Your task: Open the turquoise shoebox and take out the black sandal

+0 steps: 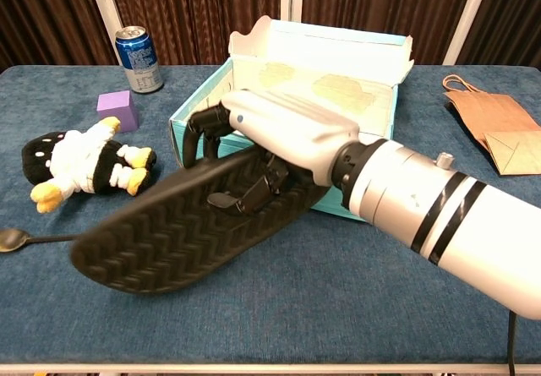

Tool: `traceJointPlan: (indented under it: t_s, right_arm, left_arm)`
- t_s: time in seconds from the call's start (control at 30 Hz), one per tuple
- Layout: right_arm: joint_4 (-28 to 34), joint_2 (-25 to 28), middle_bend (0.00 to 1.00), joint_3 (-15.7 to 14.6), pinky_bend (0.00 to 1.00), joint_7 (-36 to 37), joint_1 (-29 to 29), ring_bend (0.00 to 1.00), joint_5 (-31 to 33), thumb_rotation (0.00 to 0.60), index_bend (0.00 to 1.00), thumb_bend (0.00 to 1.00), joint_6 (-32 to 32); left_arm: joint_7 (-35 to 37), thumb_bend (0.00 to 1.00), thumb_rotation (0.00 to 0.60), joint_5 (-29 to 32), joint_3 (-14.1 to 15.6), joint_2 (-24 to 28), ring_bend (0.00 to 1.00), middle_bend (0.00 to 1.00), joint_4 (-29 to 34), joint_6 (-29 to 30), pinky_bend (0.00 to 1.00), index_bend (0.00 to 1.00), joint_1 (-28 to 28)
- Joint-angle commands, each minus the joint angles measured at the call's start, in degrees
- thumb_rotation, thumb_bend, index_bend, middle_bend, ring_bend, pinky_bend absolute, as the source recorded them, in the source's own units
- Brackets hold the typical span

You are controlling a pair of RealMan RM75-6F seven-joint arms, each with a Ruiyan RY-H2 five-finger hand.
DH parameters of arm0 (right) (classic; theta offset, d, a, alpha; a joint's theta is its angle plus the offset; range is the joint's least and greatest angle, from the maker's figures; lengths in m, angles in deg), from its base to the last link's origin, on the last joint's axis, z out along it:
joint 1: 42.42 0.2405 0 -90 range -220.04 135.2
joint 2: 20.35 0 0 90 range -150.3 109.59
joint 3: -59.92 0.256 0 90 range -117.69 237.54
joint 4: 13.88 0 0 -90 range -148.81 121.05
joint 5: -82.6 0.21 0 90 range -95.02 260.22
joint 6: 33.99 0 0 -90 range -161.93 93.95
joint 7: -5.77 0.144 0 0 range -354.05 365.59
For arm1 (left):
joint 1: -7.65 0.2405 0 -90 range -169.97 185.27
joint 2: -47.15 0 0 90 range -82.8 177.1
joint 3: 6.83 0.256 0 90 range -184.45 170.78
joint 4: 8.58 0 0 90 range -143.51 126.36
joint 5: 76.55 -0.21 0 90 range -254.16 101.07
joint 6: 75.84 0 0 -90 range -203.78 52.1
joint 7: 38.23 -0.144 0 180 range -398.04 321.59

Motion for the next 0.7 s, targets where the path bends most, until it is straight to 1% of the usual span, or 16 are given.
traceJointPlan:
  t_s: [0.03,0.07,0.1,0.17,0.2,0.43,0.6,0.7]
  right_arm:
    - [-1.2,0.08,0.18,-0.34,0.0,-2.33,0.33,0.0,0.15,0.6,0.32,0.23,2.0]
    - [-1.19,0.28,0.1,-0.21,0.0,-3.16,0.39,0.0,0.34,0.6,0.21,0.17,2.4]
    - [-1.1,0.39,0.05,-0.03,0.0,-3.62,0.4,0.0,0.51,0.6,0.11,0.12,2.61]
    - [-0.82,0.72,0.01,0.54,0.0,-4.11,0.36,0.0,0.75,0.6,0.02,0.07,2.83]
    - [-0.71,0.89,0.0,0.84,0.0,-4.14,0.3,0.0,0.77,0.6,0.0,0.06,2.79]
    - [0.88,3.54,0.0,3.5,0.0,-3.73,-0.03,0.0,1.84,0.6,0.0,0.04,2.94]
    - [3.09,7.82,0.0,4.69,0.0,-2.39,-1.12,0.0,1.4,0.6,0.0,0.04,1.83]
    - [4.5,11.42,0.0,5.17,0.0,-1.27,-2.75,0.0,0.85,0.6,0.0,0.04,-0.22]
  left_arm:
    - [0.06,0.0,0.6,-0.13,0.01,-0.04,0.02,0.1,-0.06,0.05,0.12,0.16,-0.02]
    - [0.05,0.0,0.6,-0.14,-0.01,-0.03,0.02,0.1,-0.07,0.09,0.12,0.16,-0.01]
    - [0.03,0.0,0.6,-0.07,-0.05,-0.01,0.02,0.1,-0.09,0.09,0.12,0.16,0.0]
    - [-0.04,0.0,0.6,0.04,-0.12,0.03,0.02,0.1,-0.06,0.12,0.12,0.16,0.02]
    - [-0.05,0.0,0.6,0.02,-0.13,0.03,0.02,0.1,-0.07,0.15,0.12,0.16,0.03]
    - [-0.12,0.0,0.6,-0.1,-0.14,0.08,0.02,0.1,0.01,0.02,0.12,0.16,-0.07]
    - [-0.11,0.0,0.6,-0.08,-0.19,0.18,0.02,0.1,0.0,0.07,0.12,0.16,-0.06]
    - [-0.05,0.0,0.6,-0.15,-0.27,0.2,0.02,0.1,-0.11,0.06,0.12,0.16,-0.15]
